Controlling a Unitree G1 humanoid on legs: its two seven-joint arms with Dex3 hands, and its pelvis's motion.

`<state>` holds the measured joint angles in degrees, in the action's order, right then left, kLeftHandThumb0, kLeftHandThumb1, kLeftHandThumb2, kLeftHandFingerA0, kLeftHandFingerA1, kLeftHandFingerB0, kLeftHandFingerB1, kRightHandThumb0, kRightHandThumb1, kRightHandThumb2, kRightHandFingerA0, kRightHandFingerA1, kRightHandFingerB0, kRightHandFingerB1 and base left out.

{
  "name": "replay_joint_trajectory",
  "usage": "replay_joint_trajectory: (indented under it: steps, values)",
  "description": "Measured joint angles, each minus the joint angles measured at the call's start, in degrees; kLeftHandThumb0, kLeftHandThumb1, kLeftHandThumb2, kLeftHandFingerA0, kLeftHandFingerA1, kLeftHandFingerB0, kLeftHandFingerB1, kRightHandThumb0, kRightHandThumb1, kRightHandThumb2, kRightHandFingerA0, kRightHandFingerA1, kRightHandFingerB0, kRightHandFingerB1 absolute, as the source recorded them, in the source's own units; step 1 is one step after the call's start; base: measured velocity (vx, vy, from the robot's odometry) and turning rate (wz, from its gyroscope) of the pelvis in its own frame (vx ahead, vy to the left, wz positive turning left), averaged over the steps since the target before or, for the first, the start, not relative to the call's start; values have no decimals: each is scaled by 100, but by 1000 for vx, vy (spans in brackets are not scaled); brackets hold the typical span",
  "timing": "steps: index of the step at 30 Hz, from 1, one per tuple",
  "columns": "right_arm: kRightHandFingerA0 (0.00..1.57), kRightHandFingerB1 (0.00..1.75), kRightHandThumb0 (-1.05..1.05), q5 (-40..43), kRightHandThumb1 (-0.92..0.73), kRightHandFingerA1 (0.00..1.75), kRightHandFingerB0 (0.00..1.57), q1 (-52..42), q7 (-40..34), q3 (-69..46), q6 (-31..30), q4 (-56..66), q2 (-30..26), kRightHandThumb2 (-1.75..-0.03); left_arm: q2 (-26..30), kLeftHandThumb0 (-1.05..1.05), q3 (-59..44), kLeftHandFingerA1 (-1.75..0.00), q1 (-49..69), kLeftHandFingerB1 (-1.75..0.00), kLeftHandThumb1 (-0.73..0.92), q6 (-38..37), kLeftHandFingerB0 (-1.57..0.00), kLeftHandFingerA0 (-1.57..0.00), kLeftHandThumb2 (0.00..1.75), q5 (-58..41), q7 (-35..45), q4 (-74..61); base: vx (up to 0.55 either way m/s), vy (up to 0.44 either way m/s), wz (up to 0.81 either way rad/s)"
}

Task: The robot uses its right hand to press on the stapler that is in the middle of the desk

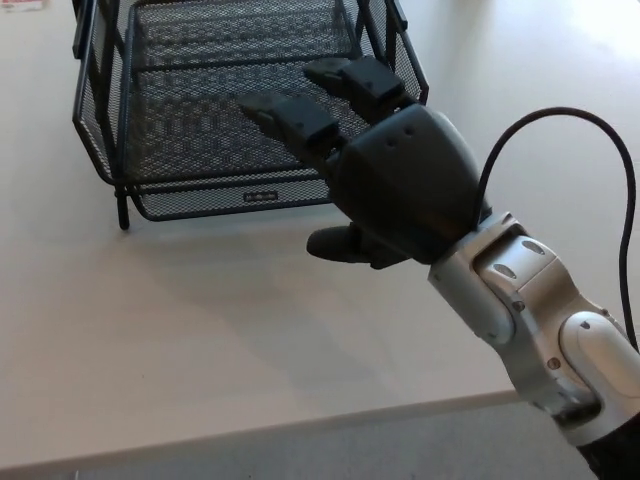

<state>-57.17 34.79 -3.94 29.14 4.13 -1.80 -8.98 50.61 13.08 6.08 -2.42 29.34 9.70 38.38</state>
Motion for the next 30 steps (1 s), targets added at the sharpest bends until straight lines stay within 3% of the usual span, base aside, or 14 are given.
replay_joint_trajectory:
  steps: [6,7,12,13,16,17,18,19,22,30]
  values:
    - [22,38,-56,-118,-46,58,27,141,-436,80,48,-724,29,-54,-6,-77,45,-27,-40,-21,58,45,-1,-1,100,15,14,26,0,0,0]
    - [30,37,-47,-127,-45,59,34,169,-510,85,55,-839,31,-54,-8,-78,45,-27,-40,-21,58,47,0,0,99,15,14,26,0,0,0]
    - [33,40,-49,-167,-44,64,38,365,-862,88,70,-1360,37,-53,-14,-77,46,-28,-39,-21,58,79,0,-1,99,10,14,18,0,0,0]
    - [33,50,-50,-180,-35,67,34,407,-941,88,72,-1459,41,-73,-15,-76,46,-27,-39,-21,58,83,0,-1,99,8,14,15,0,0,0]
    - [46,51,-47,-193,-36,71,40,480,-1146,88,82,-1688,64,-74,-16,-76,47,-28,-39,-22,58,90,-1,-1,99,4,14,10,0,0,0]
    - [49,43,-39,-196,-46,74,50,494,-1220,88,91,-1757,76,-55,-16,-77,47,-28,-34,-22,58,94,-2,-1,100,2,15,2,0,0,0]
    - [61,46,-37,-198,-46,77,61,505,-1291,88,99,-1818,86,-54,-16,-76,47,-29,-33,-22,58,97,-2,-1,99,2,15,0,0,0,0]
    - [61,46,-37,-201,-46,77,61,523,-1375,88,108,-1876,99,-54,-16,-76,47,-29,-32,-22,58,98,-2,-1,99,1,15,0,0,0,0]
    - [83,51,-37,-219,-50,82,77,594,-1614,87,123,-2023,147,-55,-17,-75,48,-28,-32,-22,58,99,-2,-1,99,0,14,2,0,0,0]
    - [99,55,-42,-313,-51,88,84,707,-2294,92,155,-2254,214,-56,-24,-77,58,-31,-43,-22,58,102,-2,-1,100,1,14,-2,0,0,0]
